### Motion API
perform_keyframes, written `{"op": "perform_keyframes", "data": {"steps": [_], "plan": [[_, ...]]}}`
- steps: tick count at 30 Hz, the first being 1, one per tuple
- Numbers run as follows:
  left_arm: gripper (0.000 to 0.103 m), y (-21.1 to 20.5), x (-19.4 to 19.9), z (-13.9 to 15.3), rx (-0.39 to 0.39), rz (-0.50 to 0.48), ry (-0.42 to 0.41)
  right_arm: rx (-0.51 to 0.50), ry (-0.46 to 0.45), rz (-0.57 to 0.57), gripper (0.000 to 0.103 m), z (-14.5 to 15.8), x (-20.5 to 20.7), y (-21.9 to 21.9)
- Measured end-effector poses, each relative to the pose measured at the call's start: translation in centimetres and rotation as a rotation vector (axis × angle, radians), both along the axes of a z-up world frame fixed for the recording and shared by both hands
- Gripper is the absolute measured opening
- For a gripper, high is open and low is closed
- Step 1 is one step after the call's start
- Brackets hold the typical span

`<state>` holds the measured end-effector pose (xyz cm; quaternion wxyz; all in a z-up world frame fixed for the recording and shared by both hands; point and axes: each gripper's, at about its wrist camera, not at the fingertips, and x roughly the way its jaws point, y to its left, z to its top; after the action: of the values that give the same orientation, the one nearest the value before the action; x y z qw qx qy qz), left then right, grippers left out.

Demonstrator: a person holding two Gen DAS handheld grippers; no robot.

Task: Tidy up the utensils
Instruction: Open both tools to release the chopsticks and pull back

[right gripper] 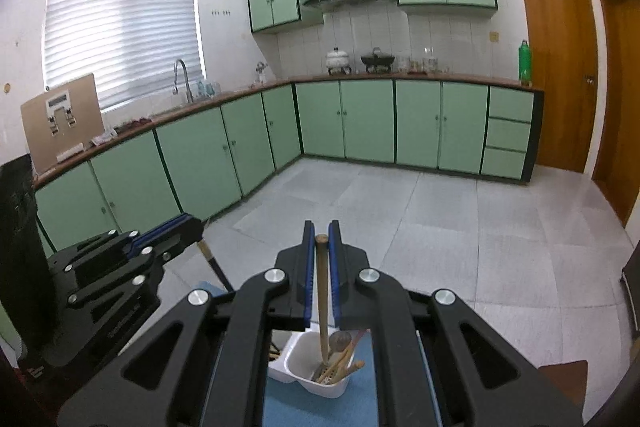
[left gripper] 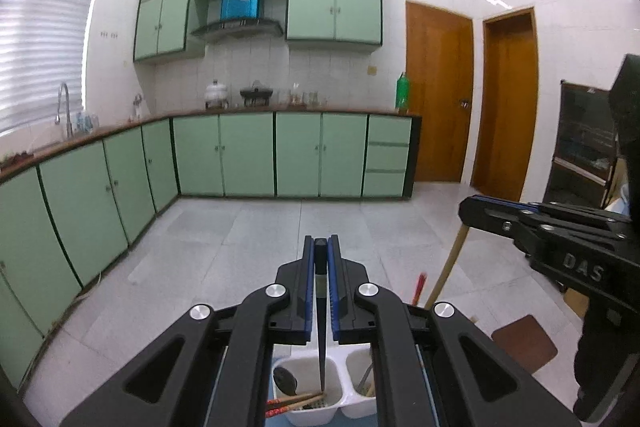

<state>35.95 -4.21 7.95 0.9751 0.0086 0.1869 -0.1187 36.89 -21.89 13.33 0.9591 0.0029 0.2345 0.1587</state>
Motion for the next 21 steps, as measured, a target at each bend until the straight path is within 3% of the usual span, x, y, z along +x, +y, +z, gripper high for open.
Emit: {"op": "perform_keyframes", "data": {"steps": [6,13,17,21], "plan": [[0.007,0.1,1.2,-4.0,0.020,-0.008,0.090,-0.027,0.063,0.017,0.007,-3.7,0.3,0.8],[0.015,0.5,0.1,-4.2,0.037,-0.011,0.090,-0.021,0.082,0.002,0.010,-5.1,-1.1,0.2],[0.033,0.7,-1.4,-2.7,0.024,-0.008,0.059,0.019,0.058,-0.028,0.033,-4.1,-2.9,-1.0],[0.047,1.1,-4.4,-1.4,0.021,-0.003,0.025,0.052,0.018,-0.053,0.046,-3.1,-5.8,-2.6]]}}
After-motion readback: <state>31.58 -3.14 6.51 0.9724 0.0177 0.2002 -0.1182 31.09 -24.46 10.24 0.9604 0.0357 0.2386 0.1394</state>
